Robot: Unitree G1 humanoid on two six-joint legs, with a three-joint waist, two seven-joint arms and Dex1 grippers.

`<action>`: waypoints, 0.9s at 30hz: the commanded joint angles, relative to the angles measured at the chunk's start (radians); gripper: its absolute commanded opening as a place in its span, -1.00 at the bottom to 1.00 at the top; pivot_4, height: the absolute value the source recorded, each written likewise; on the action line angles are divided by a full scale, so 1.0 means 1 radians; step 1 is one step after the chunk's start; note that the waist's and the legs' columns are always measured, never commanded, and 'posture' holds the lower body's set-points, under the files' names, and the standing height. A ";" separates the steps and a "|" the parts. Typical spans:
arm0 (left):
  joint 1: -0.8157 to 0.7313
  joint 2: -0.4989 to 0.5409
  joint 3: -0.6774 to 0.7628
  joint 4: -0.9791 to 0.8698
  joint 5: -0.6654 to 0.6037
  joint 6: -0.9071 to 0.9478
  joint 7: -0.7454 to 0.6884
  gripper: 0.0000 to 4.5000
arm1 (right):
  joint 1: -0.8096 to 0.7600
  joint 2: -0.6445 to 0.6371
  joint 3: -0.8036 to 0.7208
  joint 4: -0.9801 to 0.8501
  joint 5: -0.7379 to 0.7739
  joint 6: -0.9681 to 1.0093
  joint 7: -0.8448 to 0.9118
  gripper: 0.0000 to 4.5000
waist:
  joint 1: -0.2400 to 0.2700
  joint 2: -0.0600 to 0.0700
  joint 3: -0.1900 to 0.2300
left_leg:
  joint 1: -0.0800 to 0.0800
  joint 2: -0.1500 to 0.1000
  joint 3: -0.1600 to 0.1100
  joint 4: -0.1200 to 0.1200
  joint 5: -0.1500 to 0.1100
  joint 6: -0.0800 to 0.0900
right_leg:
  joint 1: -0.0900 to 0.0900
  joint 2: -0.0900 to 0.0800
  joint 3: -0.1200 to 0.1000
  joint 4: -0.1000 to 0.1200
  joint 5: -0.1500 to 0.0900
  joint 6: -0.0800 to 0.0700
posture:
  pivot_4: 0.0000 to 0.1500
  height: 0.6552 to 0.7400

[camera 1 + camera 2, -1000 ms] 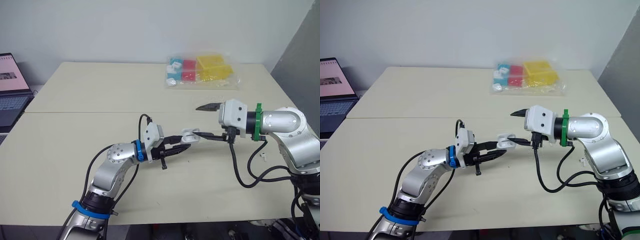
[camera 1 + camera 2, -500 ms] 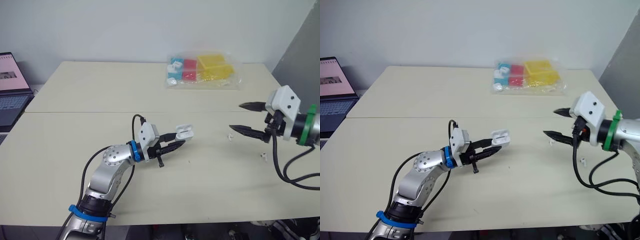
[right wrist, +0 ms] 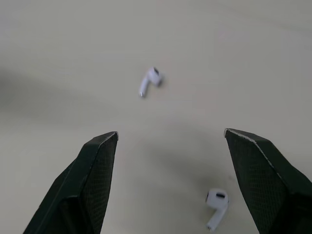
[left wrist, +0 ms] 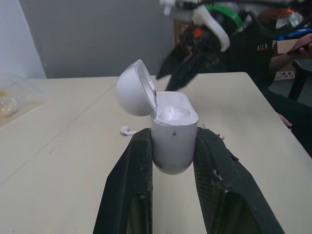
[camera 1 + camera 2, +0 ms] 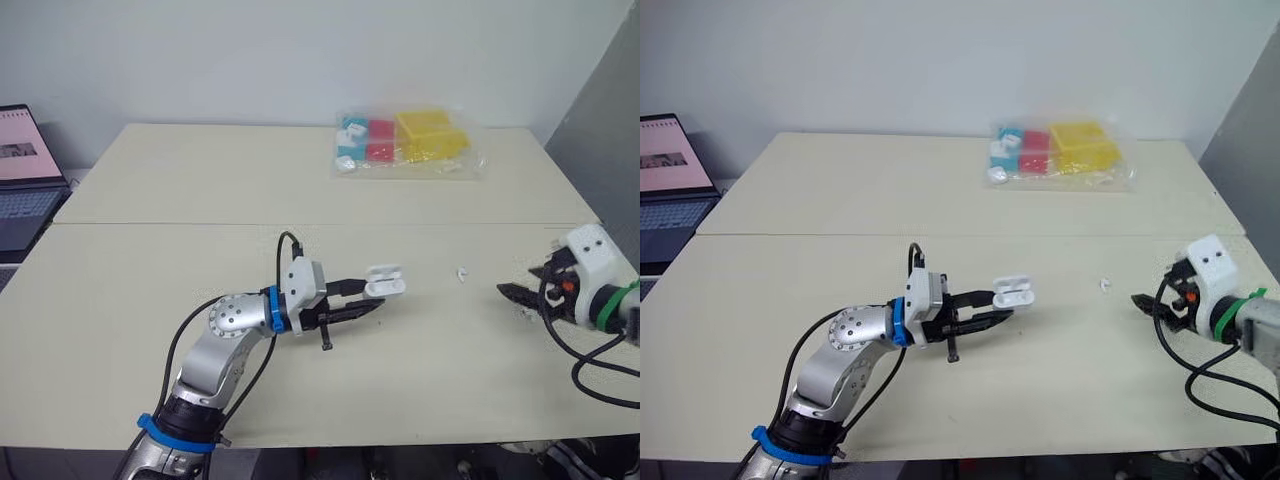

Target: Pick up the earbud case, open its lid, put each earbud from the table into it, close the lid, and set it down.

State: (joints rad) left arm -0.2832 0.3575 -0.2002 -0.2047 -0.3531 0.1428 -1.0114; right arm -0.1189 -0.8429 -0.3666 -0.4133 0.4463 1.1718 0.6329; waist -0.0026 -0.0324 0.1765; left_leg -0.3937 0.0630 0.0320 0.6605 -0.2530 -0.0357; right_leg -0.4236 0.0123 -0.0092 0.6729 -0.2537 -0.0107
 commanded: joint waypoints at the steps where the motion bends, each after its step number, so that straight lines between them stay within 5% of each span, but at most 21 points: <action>1: 0.001 -0.001 -0.005 -0.031 -0.005 -0.015 0.009 -0.65 | 0.036 -0.007 -0.019 0.016 -0.018 -0.082 0.003 0.61 | 0.000 0.000 0.000 | 0.000 0.000 0.000 0.000 0.000 0.000 | -0.001 0.000 0.001 0.000 0.000 0.000 | 1.00 1.00; 11: 0.027 0.021 -0.004 -0.057 -0.003 -0.012 0.028 -0.65 | 0.150 0.016 -0.023 0.125 -0.092 -0.265 -0.030 0.61 | -0.002 0.000 0.000 | 0.000 0.000 0.000 0.000 0.000 0.000 | 0.000 0.000 0.000 0.000 0.000 0.001 | 1.00 1.00; 27: 0.012 0.017 -0.013 -0.037 0.011 -0.031 0.024 -0.65 | 0.099 0.088 -0.008 0.230 -0.077 -0.286 -0.075 0.61 | -0.002 0.000 0.000 | 0.000 0.000 0.000 0.000 0.000 0.000 | 0.000 0.000 0.000 0.001 0.000 0.000 | 1.00 1.00</action>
State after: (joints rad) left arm -0.2607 0.3785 -0.2093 -0.2243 -0.3419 0.1361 -0.9914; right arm -0.0082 -0.7537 -0.3672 -0.1805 0.3708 0.9050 0.5615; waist -0.0042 -0.0321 0.1763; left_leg -0.3933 0.0631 0.0318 0.6606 -0.2531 -0.0356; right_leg -0.4236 0.0127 -0.0089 0.6735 -0.2536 -0.0103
